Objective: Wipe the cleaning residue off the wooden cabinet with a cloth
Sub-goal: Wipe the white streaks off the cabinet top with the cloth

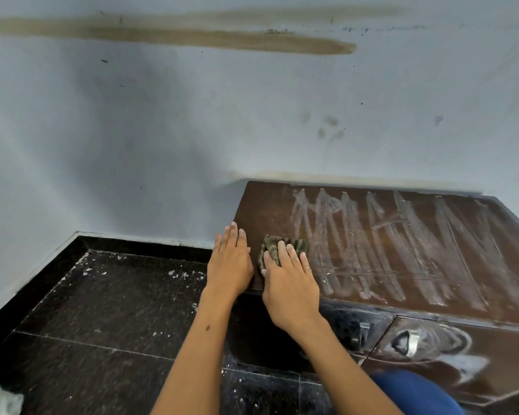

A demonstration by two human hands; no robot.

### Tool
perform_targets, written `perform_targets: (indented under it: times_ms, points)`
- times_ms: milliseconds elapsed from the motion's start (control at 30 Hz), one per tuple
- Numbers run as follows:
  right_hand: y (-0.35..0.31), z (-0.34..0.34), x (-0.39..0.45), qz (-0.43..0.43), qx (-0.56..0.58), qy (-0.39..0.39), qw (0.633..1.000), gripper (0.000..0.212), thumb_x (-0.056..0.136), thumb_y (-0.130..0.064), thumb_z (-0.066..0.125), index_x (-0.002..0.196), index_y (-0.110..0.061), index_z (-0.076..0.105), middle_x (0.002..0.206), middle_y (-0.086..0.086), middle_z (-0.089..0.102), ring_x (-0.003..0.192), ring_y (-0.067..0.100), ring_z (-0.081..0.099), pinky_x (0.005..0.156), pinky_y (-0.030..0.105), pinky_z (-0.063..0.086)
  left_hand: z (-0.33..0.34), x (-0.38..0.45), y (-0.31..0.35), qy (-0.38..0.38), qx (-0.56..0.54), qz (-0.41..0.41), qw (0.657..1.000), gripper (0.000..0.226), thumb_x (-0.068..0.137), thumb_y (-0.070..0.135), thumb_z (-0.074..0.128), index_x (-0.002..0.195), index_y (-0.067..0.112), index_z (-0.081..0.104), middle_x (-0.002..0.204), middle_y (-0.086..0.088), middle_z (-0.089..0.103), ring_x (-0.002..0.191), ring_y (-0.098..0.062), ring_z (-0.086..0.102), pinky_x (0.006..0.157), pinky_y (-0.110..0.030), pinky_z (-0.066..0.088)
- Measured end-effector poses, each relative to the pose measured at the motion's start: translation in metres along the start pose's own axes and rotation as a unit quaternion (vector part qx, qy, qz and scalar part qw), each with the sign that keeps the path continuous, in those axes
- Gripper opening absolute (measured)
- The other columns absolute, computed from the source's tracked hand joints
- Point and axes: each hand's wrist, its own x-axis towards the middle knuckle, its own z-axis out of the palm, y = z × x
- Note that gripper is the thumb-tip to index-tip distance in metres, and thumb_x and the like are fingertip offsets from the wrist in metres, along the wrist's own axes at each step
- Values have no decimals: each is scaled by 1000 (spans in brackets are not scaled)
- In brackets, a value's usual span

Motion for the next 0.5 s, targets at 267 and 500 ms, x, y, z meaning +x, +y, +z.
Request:
perform_targets:
  times_ms: [267, 500]
  points:
    - [0, -7, 32, 19, 1, -50, 999, 49, 103, -29, 24, 150, -16, 20, 159, 11, 5, 147, 23, -1, 120, 39, -3, 10, -15, 7, 13, -40, 30, 999, 49, 101, 22, 23, 147, 7, 19, 157, -7, 13, 145, -17, 9, 117, -28, 5]
    - [2, -4, -18, -22, -14, 28, 999, 47, 100, -26, 39, 144, -11, 37, 153, 16, 27, 144, 27, 21, 118, 44, 9, 15, -8, 5, 33, -23, 36, 999, 50, 100, 23, 23, 148, 9, 18, 157, -6, 13, 145, -15, 9, 117, -28, 6]
